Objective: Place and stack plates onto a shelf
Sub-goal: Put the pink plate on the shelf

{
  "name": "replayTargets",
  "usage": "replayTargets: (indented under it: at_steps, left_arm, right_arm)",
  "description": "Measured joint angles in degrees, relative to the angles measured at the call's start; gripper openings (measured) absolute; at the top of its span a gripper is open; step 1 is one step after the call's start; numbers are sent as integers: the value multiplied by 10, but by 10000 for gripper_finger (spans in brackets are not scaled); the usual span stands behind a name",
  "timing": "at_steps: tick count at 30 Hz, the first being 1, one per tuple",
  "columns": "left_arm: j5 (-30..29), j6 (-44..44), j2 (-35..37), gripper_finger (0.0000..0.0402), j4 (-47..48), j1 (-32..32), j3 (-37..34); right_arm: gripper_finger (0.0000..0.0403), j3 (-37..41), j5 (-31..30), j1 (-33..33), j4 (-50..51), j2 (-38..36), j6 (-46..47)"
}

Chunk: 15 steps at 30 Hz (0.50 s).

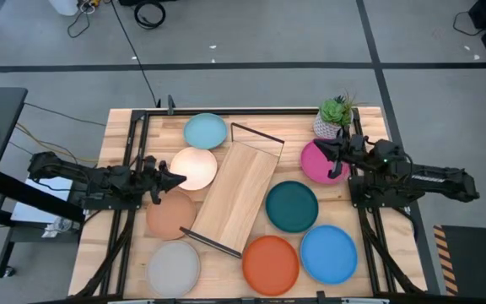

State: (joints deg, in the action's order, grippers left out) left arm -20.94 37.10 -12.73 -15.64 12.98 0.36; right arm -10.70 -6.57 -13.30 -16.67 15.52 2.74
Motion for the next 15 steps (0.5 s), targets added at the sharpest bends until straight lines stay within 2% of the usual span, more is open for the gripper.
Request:
replayTargets:
  at_steps: [7,15]
  left_arm:
    - [-30,13,0,9,0,0,0]
    - [-30,12,0,9,1,0,0]
  right_arm:
    - [19,-13,1,0,-45,69,-32]
    - [18,-13,7,0,-107,128,-34]
